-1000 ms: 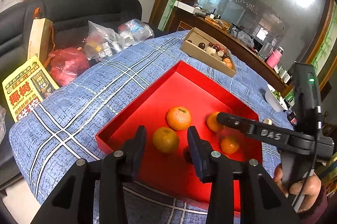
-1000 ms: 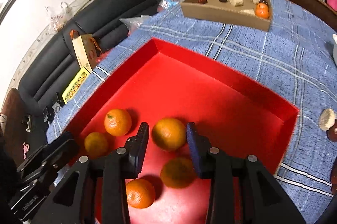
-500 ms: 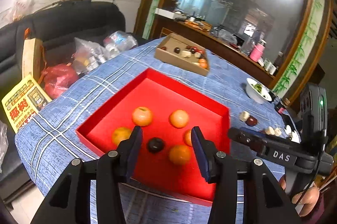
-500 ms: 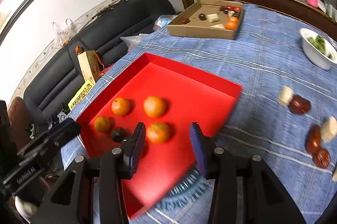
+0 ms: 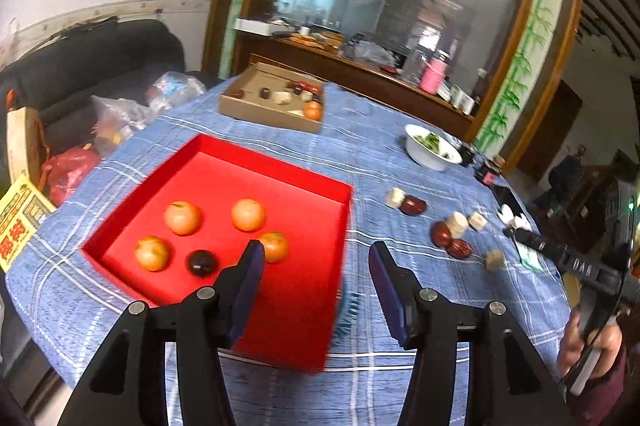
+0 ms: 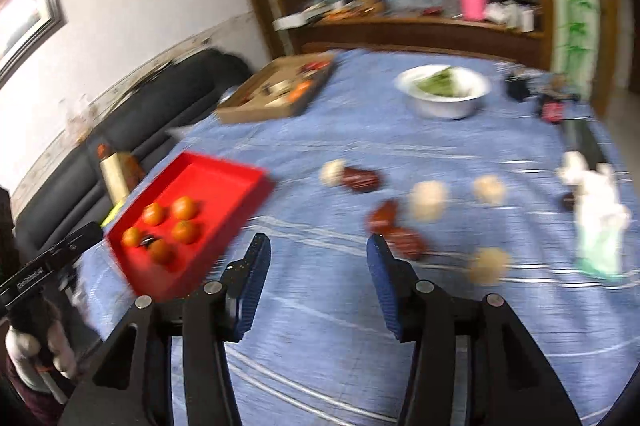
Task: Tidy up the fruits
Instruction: 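Grasp a white cylindrical chunk with the right gripper while the left gripper grasps a red date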
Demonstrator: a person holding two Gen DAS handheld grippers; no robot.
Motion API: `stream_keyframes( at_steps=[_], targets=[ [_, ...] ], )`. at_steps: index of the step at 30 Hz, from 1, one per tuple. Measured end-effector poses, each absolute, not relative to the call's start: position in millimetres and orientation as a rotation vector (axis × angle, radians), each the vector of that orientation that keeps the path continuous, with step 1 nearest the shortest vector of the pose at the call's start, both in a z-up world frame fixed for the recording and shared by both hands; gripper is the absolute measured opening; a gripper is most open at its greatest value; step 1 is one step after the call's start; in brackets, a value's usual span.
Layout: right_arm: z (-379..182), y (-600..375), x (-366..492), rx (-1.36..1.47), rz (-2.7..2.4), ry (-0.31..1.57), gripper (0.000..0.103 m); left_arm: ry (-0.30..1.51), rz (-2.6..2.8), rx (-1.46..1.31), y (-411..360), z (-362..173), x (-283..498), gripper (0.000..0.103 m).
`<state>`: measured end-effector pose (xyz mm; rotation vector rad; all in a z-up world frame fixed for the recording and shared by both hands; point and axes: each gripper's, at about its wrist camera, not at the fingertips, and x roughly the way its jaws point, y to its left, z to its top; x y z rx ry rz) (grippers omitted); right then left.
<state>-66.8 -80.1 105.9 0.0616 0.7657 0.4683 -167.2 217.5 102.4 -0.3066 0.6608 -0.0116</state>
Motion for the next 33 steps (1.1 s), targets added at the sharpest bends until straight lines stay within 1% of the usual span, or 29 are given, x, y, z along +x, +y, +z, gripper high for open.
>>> stream_keyframes(
  at_steps=[5,8,15,22,24,26,29,30,32,33],
  targets=[
    [115,-147,-55,0.13,0.335,0.736,0.049,0.655,-0.071,-0.268,192,113,-152,0.057],
    [104,-171,-42,0.169,0.294,0.758,0.049,0.651,-0.12,-0.255,176,114,-140,0.057],
    [45,-169,-10,0.184,0.243,0.881,0.049,0.746,-0.222,-0.305,147,87,-93,0.056],
    [18,-162,8,0.155,0.243,0.925,0.049,0.836,-0.291,-0.35,112,68,-38,0.055],
    [15,-161,9,0.152,0.25,0.929,0.047,0.87,-0.309,-0.359,99,59,-21,0.055],
    [14,-161,9,0.148,0.248,0.935,0.037,0.895,-0.33,-0.357,85,51,-5,0.055],
    [13,-163,9,0.154,0.25,0.936,0.037,0.931,-0.346,-0.354,69,38,18,0.054],
    [13,-163,9,0.153,0.25,0.935,0.037,0.937,-0.352,-0.351,66,35,22,0.053],
    [13,-162,8,0.142,0.248,0.933,0.037,0.955,-0.351,-0.324,56,27,33,0.052],
    [13,-161,8,0.138,0.247,0.932,0.037,0.962,-0.351,-0.309,52,24,37,0.05]
  ],
)
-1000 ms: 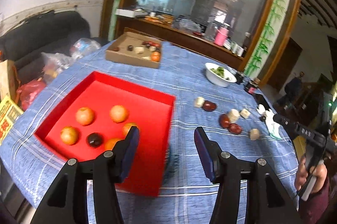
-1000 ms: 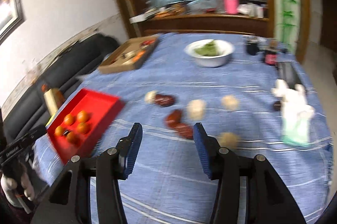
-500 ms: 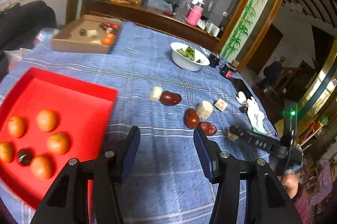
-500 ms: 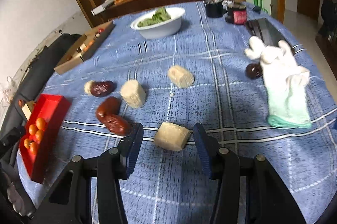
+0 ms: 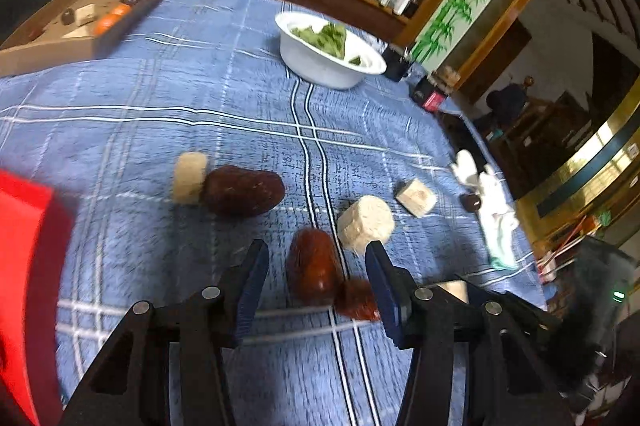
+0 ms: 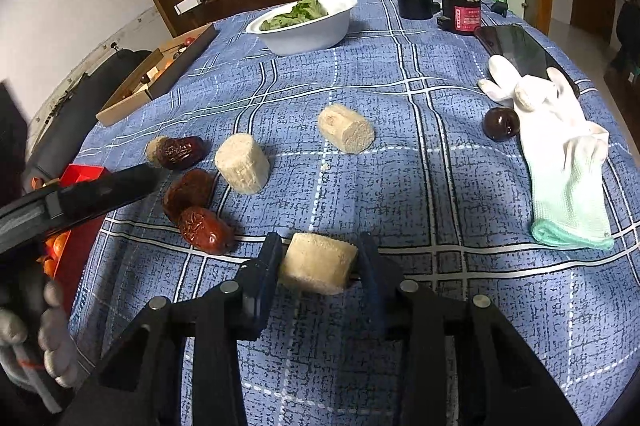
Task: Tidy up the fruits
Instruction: 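Grasp a white cylindrical chunk with the right gripper while the left gripper grasps a red date, then carry the red date and white chunk into the red tray and open both grippers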
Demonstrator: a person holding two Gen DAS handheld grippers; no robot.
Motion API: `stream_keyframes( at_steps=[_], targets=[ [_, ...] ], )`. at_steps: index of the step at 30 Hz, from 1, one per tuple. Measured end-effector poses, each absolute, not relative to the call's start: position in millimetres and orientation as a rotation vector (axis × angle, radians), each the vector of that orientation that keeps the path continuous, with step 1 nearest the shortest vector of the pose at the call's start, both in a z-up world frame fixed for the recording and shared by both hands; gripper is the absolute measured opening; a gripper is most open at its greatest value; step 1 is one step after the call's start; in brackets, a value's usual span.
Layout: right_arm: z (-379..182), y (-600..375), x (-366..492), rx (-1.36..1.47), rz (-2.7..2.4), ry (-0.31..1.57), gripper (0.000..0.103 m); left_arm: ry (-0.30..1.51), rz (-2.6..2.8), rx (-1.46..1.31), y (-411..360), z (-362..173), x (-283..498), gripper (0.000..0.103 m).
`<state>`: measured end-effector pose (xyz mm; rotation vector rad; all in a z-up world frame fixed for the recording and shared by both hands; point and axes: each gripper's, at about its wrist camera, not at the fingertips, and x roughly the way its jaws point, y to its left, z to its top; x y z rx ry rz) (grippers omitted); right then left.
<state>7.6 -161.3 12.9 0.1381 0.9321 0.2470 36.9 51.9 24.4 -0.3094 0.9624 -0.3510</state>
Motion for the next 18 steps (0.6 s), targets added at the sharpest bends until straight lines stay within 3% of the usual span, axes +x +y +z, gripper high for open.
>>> stream_keyframes(
  at_steps=[4,10,18],
  targets=[
    [13,-160,9,0.13,0.246,0.933,0.037,0.981,-0.345,-0.243,39,11,44,0.029],
    [13,-161,8,0.13,0.245,0.932,0.037,0.946,-0.323,-0.271,48,17,34,0.028],
    [18,-164,5,0.186,0.297,0.903,0.037,0.788,-0.296,-0.328,100,67,-24,0.029]
  ],
)
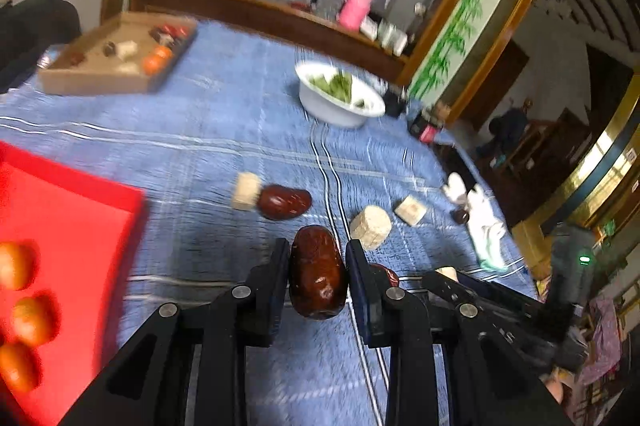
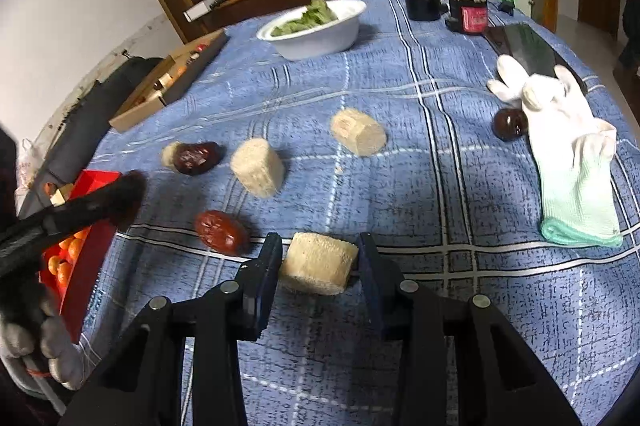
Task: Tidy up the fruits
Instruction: 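Carry the red date and white chunk into the red tray and open both grippers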
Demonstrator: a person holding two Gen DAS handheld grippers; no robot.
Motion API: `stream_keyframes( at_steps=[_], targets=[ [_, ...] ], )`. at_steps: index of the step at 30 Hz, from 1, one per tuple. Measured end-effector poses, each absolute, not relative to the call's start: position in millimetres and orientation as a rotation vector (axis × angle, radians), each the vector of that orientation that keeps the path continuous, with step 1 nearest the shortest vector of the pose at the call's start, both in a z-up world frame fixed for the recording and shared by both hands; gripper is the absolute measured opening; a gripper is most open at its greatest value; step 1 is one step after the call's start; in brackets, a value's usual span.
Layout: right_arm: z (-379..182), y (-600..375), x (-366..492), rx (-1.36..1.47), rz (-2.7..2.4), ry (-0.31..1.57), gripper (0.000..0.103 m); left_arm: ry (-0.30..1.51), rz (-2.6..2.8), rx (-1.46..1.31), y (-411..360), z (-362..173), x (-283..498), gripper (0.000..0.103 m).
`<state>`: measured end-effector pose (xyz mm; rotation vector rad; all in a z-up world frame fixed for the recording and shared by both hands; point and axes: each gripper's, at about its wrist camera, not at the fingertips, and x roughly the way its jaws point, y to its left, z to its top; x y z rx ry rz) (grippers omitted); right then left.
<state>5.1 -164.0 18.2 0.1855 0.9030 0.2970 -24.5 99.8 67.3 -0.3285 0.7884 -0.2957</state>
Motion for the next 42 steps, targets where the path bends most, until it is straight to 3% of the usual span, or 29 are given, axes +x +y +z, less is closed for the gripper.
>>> stream_keyframes(
  at_steps=[6,13,21,33,42],
  targets=[
    [25,-165,-3,0.191,0.287,0.852,0.037,0.687,-0.231,-0.409,166,89,-78,0.029],
    [46,-138,-14,0.205,0.356,0.842,0.037,0.669,0.012,-0.473,257,70,-114,0.029],
    [71,-30,-22,0.149,0.585,0.876,0.037,0.679,0.152,-0.523,308,41,-135,0.029],
    [50,134,-4,-0.032,0.722,0.998,0.037,0.771,0.137,-0.464,338,39,-81,0.029],
    [25,165,11,-0.081,0.681,1.043,0.039,0.842,0.138,-0.485,344,30,-50,0.03]
  ],
)
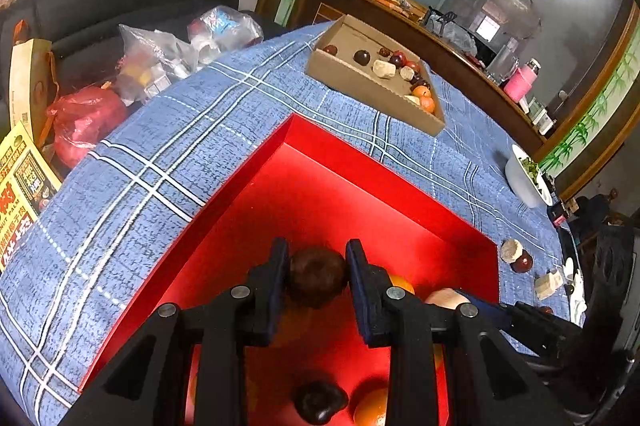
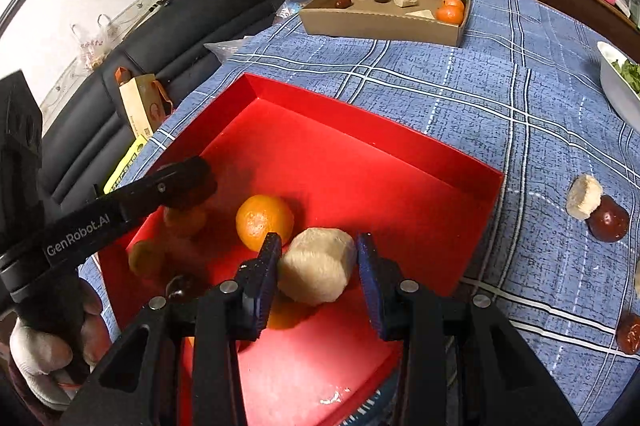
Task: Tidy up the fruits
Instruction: 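Carry the red date and white chunk into the red tray and open both grippers, then move both grippers back over the remaining items on the tablecloth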
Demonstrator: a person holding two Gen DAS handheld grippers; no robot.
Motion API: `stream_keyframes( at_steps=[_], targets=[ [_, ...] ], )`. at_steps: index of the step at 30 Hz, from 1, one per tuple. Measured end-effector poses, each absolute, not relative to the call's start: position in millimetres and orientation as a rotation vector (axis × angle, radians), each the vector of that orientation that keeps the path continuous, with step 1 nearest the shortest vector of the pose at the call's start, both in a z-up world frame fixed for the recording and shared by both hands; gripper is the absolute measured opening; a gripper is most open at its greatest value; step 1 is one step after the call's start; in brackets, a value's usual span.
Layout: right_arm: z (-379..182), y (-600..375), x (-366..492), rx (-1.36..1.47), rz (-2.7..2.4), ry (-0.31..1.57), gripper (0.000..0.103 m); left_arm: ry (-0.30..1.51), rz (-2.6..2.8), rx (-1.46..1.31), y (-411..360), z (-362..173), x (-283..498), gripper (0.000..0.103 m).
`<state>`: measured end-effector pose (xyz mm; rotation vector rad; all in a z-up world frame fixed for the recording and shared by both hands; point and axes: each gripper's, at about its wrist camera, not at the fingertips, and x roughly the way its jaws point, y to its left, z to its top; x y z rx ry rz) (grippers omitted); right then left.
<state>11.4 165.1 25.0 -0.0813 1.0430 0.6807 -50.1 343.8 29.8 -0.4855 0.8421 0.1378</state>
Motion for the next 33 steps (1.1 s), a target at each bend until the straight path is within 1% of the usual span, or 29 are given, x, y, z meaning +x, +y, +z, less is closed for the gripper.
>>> stream_keyframes(
  at_steps=[1,6,7,8,10,12,14,16,17,18,23,26,28,32,33],
  targets=[
    [24,166,13,-0.076,0.68,1.047,0.041,0.846,0.129,-0.496,344,30,-50,0.03],
    [34,154,7,-0.026,0.682,1.023,0.042,0.802,0.105,-0.512,341,44,-64,0.032],
    [38,150,4,-0.016,0.681,1.015,0.043,0.776,0.097,-0.514,337,53,-72,0.037],
    [41,147,1,-0.007,0.678,1.007,0.047,0.758,0.092,-0.514,334,59,-77,0.041],
    [51,130,-12,0.031,0.659,0.974,0.053,0.704,0.071,-0.497,320,79,-92,0.055],
    [57,110,-24,0.101,0.652,0.956,0.058,0.654,0.04,-0.483,307,95,-104,0.061],
    [58,82,-33,0.243,0.649,0.984,0.059,0.605,-0.017,-0.483,289,112,-115,0.061],
    [50,48,-41,0.464,0.699,1.063,0.059,0.572,-0.085,-0.474,268,128,-121,0.061],
    [47,36,-44,0.519,0.711,1.083,0.059,0.558,-0.122,-0.462,254,136,-124,0.061],
    [46,20,-50,0.554,0.708,1.09,0.059,0.544,-0.162,-0.443,238,146,-127,0.061],
    [60,-59,-76,0.547,0.58,1.033,0.059,0.491,-0.325,-0.375,180,183,-144,0.061],
    [95,-112,-99,0.532,0.504,0.968,0.06,0.46,-0.404,-0.341,155,208,-156,0.061],
    [128,-145,-117,0.508,0.477,0.91,0.061,0.416,-0.464,-0.29,140,233,-167,0.061],
    [214,-208,-161,0.424,0.367,0.785,0.063,0.306,-0.485,-0.191,134,273,-182,0.062],
    [233,-219,-168,0.408,0.329,0.762,0.063,0.283,-0.474,-0.175,137,282,-183,0.065]
  ],
)
